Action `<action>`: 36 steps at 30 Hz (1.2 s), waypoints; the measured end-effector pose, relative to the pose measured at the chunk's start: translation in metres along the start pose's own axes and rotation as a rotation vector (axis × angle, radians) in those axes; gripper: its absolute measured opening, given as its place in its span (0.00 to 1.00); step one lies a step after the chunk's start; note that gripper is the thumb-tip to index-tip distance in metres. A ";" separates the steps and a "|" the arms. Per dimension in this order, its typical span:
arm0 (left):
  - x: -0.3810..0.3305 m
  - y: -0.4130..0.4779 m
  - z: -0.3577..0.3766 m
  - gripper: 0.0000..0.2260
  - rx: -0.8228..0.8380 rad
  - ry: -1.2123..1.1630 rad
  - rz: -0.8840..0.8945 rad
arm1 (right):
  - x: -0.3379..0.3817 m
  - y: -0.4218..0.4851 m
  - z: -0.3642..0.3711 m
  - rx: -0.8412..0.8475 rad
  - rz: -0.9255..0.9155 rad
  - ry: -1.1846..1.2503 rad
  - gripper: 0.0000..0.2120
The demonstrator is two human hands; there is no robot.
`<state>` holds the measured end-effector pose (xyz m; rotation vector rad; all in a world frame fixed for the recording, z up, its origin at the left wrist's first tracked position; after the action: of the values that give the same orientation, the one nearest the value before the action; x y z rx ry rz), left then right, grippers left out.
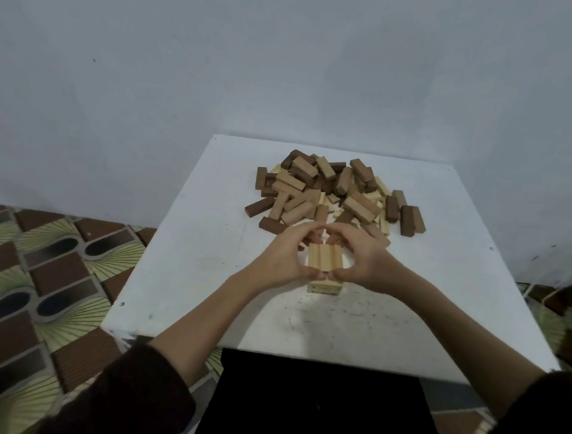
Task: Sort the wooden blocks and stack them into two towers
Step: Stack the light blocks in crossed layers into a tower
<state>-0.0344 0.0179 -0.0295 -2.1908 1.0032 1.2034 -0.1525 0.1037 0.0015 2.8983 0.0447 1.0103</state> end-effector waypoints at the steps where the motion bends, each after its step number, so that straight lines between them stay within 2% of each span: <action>1: 0.001 -0.001 0.004 0.36 0.012 0.006 -0.009 | -0.003 -0.003 0.002 0.007 0.014 0.017 0.35; 13: 0.012 -0.009 0.013 0.40 0.033 0.093 -0.034 | -0.019 -0.014 0.010 0.063 0.085 -0.048 0.40; 36: 0.011 -0.009 0.019 0.40 0.018 0.077 -0.021 | -0.020 -0.013 0.019 0.024 0.012 -0.017 0.40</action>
<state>-0.0332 0.0321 -0.0480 -2.2428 1.0156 1.1039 -0.1562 0.1142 -0.0269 2.9316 0.0393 0.9933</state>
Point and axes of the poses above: each hand's wrist, its own y-axis towards the middle knuckle, its own z-axis out of the palm, x = y × z, the point moved 4 cm from there along y, towards the middle knuckle, and after that the axes turned 9 degrees about -z, right-handed, at the moved point
